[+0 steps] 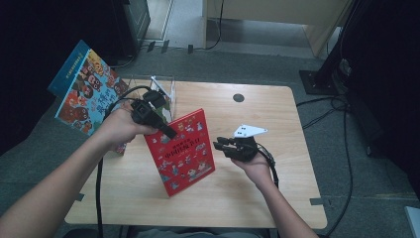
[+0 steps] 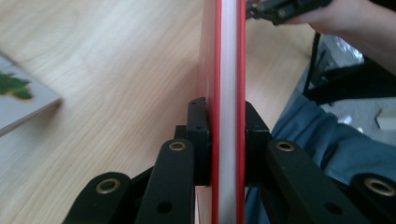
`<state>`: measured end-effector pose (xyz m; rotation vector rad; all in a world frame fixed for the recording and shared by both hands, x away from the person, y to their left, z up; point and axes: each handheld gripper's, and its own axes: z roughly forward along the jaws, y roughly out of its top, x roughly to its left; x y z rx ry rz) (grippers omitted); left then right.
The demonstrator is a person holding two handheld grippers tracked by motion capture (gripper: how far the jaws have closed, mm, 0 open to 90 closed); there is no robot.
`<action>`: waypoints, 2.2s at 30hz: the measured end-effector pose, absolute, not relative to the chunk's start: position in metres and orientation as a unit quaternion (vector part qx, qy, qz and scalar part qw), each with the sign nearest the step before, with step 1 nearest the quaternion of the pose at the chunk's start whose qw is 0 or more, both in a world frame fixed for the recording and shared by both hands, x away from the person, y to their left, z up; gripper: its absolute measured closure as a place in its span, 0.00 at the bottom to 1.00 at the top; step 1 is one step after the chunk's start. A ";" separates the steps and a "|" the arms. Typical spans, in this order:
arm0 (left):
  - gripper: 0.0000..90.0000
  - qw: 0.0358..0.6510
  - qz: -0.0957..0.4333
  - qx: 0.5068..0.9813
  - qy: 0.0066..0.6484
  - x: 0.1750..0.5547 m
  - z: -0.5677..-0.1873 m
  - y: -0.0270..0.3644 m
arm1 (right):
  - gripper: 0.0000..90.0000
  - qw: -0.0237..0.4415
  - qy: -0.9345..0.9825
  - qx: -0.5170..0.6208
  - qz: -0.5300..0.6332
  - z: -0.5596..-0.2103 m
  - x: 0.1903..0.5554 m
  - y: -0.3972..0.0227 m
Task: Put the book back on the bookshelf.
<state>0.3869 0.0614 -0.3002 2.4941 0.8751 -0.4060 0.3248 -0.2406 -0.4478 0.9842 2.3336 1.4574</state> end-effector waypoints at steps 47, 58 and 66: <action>0.88 0.276 -0.118 0.834 0.462 0.373 -0.271 0.196 | 0.38 0.163 0.825 0.381 0.385 -0.523 0.341 -0.265; 0.88 0.284 -0.109 0.811 0.500 0.375 -0.271 0.230 | 0.35 0.165 0.823 0.386 0.382 -0.523 0.341 -0.265; 0.88 0.282 -0.098 0.796 0.526 0.383 -0.270 0.247 | 0.33 0.163 0.824 0.386 0.381 -0.523 0.341 -0.264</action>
